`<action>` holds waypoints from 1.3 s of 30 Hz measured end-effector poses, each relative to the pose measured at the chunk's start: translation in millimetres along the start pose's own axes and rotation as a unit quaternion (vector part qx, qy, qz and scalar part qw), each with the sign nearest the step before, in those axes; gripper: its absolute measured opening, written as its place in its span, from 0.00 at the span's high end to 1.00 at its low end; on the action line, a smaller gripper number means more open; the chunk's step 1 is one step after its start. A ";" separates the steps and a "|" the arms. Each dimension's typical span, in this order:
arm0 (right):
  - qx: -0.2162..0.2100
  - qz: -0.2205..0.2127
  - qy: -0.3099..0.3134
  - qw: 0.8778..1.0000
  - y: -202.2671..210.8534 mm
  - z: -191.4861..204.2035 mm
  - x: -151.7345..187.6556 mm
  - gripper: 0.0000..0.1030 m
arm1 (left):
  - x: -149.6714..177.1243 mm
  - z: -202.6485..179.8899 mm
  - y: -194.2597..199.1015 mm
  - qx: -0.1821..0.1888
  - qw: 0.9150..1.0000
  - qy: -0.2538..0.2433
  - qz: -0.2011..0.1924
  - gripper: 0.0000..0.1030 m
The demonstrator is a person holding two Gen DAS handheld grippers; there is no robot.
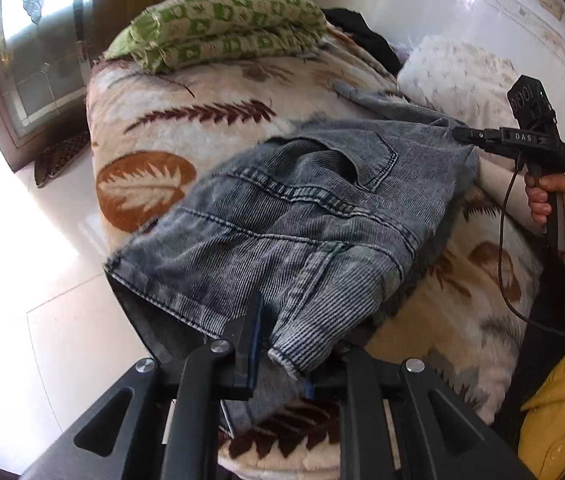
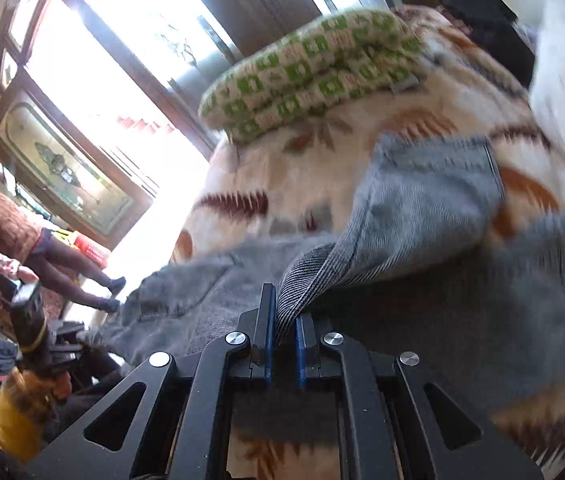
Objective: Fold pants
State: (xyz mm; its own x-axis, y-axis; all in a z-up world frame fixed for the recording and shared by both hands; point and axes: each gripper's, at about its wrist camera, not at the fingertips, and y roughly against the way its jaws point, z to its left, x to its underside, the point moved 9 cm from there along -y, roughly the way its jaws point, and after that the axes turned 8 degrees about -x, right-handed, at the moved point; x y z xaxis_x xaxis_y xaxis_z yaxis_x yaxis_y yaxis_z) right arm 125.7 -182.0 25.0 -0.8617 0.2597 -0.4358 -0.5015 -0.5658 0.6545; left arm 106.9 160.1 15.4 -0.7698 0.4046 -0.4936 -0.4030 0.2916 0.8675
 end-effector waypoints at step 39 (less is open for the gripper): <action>0.028 0.065 -0.053 0.996 -38.7 -45.4 98.9 0.90 | -3.2 -83.9 -26.5 0.049 0.998 -0.003 0.040 0.25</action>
State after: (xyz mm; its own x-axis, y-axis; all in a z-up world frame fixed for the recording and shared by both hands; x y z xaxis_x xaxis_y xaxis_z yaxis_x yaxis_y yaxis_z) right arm 63.3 -170.0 -71.4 -0.9211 0.2702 -0.2802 -0.3869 -0.5569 0.7350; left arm 78.5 78.4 -0.8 -0.7945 0.4356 -0.4232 -0.2898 0.3404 0.8945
